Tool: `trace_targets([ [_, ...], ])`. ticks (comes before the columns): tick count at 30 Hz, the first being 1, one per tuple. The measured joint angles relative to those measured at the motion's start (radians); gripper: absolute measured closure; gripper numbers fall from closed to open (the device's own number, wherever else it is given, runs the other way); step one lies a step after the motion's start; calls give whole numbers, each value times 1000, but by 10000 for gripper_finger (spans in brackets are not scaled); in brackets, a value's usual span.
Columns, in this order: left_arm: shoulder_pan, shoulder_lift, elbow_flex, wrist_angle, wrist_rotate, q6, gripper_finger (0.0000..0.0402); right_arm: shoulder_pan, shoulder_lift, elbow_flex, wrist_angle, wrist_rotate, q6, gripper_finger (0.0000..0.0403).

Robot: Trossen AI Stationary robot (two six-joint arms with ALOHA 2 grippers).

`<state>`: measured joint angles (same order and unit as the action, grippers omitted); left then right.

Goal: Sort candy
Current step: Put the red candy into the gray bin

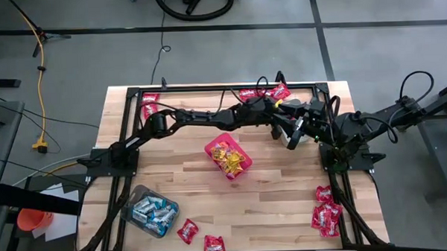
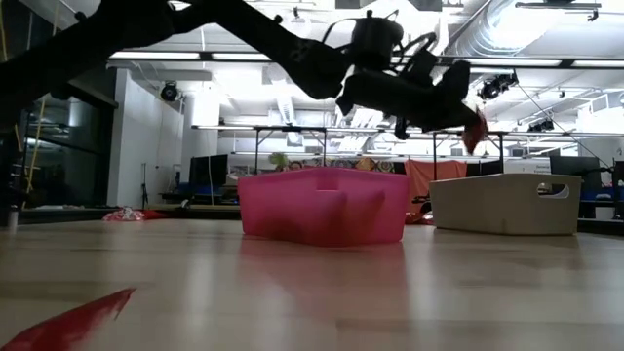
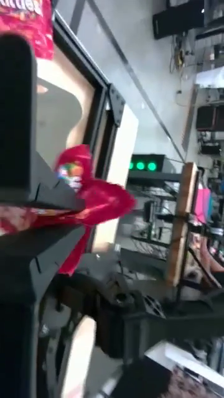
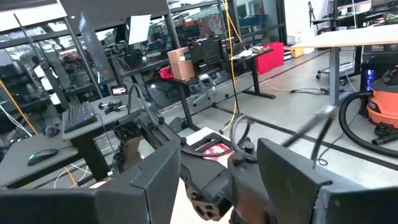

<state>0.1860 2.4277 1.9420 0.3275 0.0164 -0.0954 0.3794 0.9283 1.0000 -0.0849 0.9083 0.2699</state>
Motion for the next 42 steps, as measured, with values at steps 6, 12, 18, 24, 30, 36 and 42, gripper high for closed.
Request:
trace_targets([
  [6, 0, 13, 12, -48, -5, -38, 275, 0, 0, 0, 0, -1, 1, 197],
  [12, 14, -105, 12, -325, 78, -101, 221, 1, -10, 0, -1, -21, -7, 197],
  [18, 41, -285, 14, -752, 343, -67, 218, 1, -53, 0, -52, -174, -1, 197],
  [24, -86, -490, -36, -931, 238, -57, 218, 1, -57, 0, -175, -318, 56, 197],
  [30, -318, -728, -322, -716, -94, -140, 218, 3, -19, 0, -255, -505, 189, 197],
  [36, -485, -916, -638, -525, -419, -361, 218, 14, 75, 0, -253, -733, 320, 197],
  [42, -550, -1038, -779, -522, -474, -477, 218, 89, 204, 0, -388, -926, 592, 197],
])
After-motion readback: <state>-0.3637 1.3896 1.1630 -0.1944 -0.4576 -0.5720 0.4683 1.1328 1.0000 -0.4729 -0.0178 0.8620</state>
